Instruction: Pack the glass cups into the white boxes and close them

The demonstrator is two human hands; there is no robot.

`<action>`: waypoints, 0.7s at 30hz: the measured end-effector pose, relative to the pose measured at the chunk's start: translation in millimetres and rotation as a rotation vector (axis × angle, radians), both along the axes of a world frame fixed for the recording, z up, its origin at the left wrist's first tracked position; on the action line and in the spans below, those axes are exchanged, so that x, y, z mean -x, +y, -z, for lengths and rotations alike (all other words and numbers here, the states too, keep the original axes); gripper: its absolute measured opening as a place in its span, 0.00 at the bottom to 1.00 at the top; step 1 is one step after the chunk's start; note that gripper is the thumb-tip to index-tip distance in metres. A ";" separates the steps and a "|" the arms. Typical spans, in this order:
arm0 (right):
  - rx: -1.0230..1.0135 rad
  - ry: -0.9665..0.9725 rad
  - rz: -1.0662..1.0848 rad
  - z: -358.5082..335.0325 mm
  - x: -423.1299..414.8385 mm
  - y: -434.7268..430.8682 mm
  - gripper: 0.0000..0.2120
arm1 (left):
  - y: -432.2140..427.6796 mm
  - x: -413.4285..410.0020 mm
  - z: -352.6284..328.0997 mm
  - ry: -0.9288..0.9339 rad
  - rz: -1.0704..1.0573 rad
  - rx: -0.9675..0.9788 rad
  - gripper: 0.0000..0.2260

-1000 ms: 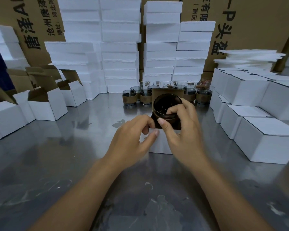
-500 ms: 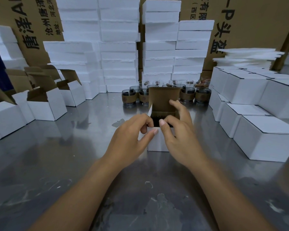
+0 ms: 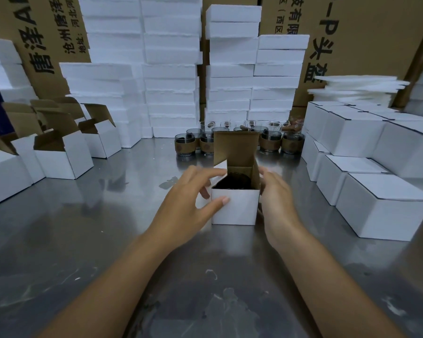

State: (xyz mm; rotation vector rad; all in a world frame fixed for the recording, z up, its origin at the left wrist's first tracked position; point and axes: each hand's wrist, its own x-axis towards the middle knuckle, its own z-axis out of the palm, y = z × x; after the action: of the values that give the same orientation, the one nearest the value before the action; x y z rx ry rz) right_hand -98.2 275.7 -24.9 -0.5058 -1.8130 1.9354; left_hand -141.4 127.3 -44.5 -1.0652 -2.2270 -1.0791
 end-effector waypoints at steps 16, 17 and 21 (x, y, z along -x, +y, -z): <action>0.002 0.020 -0.077 2.1 1.3 -3.8 0.14 | 0.0 -2.1 -0.7 -0.160 0.143 0.002 0.08; -0.007 0.034 -0.084 2.3 1.1 -4.5 0.15 | -0.3 -2.0 -0.6 -0.173 0.153 -0.007 0.08; -0.034 0.091 -0.106 5.1 1.7 -4.3 0.15 | 0.4 -4.9 -2.3 -0.220 0.223 -0.037 0.10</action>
State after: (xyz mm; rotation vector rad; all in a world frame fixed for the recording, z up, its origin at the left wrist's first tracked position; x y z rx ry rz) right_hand -99.9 271.4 -30.0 -0.3117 -1.8447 1.9596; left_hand -136.5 127.7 -42.3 -1.2558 -2.2841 -1.3859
